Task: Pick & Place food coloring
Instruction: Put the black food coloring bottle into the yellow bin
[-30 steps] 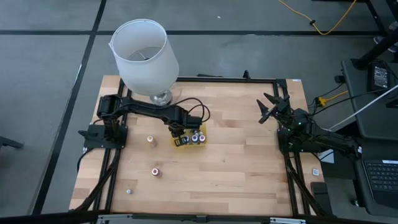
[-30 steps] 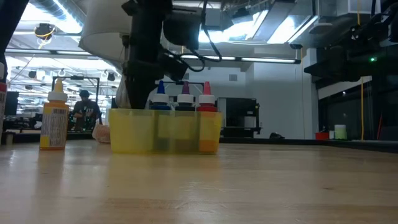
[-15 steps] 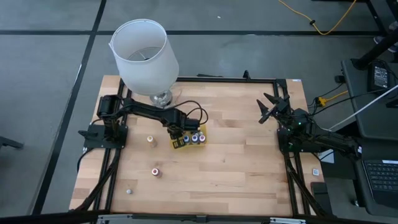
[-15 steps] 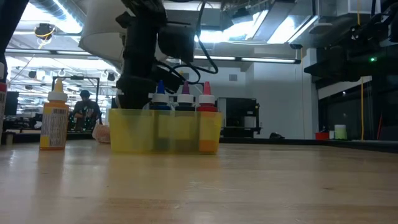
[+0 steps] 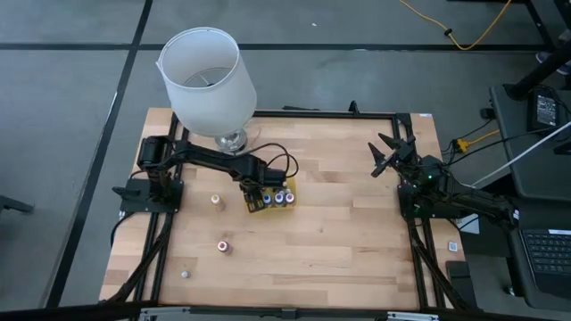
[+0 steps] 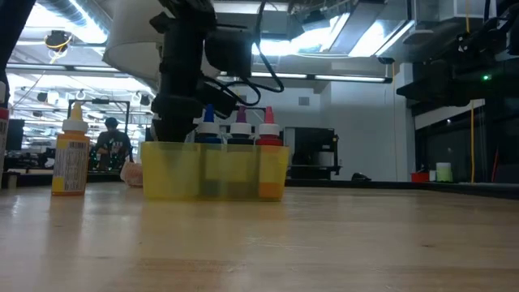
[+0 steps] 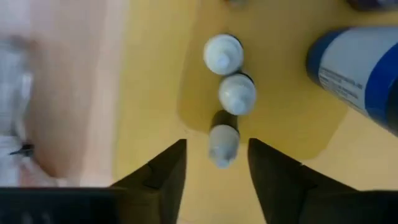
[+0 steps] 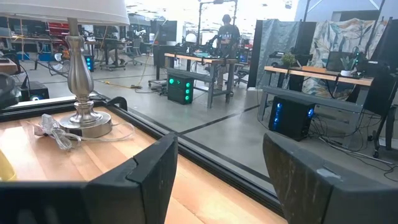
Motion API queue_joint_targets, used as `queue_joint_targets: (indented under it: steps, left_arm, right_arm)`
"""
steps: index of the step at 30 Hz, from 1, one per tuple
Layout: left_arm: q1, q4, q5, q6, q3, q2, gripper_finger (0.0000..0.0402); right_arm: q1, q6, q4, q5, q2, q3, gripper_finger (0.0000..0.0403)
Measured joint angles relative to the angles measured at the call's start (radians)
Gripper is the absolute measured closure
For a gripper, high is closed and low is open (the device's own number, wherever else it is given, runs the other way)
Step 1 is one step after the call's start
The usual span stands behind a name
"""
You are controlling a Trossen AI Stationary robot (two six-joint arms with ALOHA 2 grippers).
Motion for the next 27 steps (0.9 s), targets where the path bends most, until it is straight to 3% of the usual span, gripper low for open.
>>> queue_joint_targets:
  steps: [9,19,27]
  left_arm:
    - [-0.004,-0.015,-0.027,-0.008,0.002,-0.084,0.0171]
    - [-0.073,-0.023,0.045,-0.019,0.002,-0.248,0.0179]
    - [-0.240,-0.162,0.157,-0.161,0.002,-0.361,0.0182]
  right_arm:
    - [0.000,0.000,0.000,0.000,0.000,0.000,0.0166]
    - [0.000,0.000,0.000,0.000,0.000,0.000,0.0166]
    - [0.000,0.000,0.000,0.000,0.000,0.000,0.0166]
